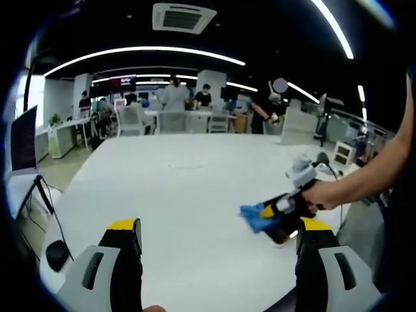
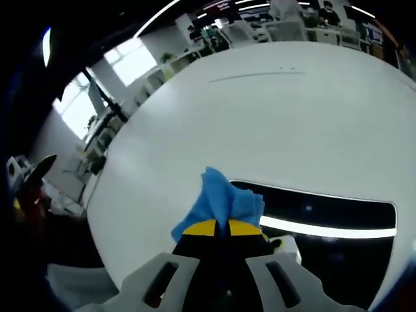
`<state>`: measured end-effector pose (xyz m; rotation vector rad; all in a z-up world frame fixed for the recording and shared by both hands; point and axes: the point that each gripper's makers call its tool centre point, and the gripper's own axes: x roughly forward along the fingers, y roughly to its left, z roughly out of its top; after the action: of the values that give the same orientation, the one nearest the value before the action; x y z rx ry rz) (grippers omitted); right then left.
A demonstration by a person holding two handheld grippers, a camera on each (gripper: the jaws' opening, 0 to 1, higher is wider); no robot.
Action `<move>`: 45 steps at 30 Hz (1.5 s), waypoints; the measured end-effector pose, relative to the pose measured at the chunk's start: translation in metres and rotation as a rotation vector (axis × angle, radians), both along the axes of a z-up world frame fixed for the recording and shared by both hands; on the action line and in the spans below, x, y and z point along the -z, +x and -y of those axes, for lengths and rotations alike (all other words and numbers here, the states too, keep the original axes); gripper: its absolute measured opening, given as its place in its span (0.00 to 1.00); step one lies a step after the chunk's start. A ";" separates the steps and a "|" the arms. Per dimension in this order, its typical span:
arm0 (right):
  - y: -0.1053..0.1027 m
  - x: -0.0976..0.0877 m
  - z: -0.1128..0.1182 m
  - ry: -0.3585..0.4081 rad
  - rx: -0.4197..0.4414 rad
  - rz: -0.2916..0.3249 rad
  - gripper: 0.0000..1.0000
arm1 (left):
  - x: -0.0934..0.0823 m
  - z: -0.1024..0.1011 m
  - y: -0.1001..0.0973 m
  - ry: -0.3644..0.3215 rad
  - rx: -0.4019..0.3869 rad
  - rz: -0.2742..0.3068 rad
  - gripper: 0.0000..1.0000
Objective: Wipe the mirror surface with the cleaning cloth until all visible marks leave the cleaned area.
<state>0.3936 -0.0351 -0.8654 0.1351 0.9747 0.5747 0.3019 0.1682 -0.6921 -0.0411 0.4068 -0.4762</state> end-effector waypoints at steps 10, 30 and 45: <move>-0.010 -0.001 0.001 0.002 -0.020 -0.002 0.00 | -0.002 0.007 -0.002 -0.002 0.001 0.005 0.99; -0.010 0.000 0.011 -0.005 -0.044 0.017 0.00 | -0.007 0.011 -0.002 0.003 -0.007 0.013 0.99; -0.009 0.000 0.038 -0.016 -0.032 0.019 0.00 | -0.008 0.020 -0.004 -0.002 0.004 0.021 0.99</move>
<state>0.3846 -0.0728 -0.8659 0.0993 0.9641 0.5962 0.2978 0.1485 -0.6838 -0.0373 0.3862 -0.4804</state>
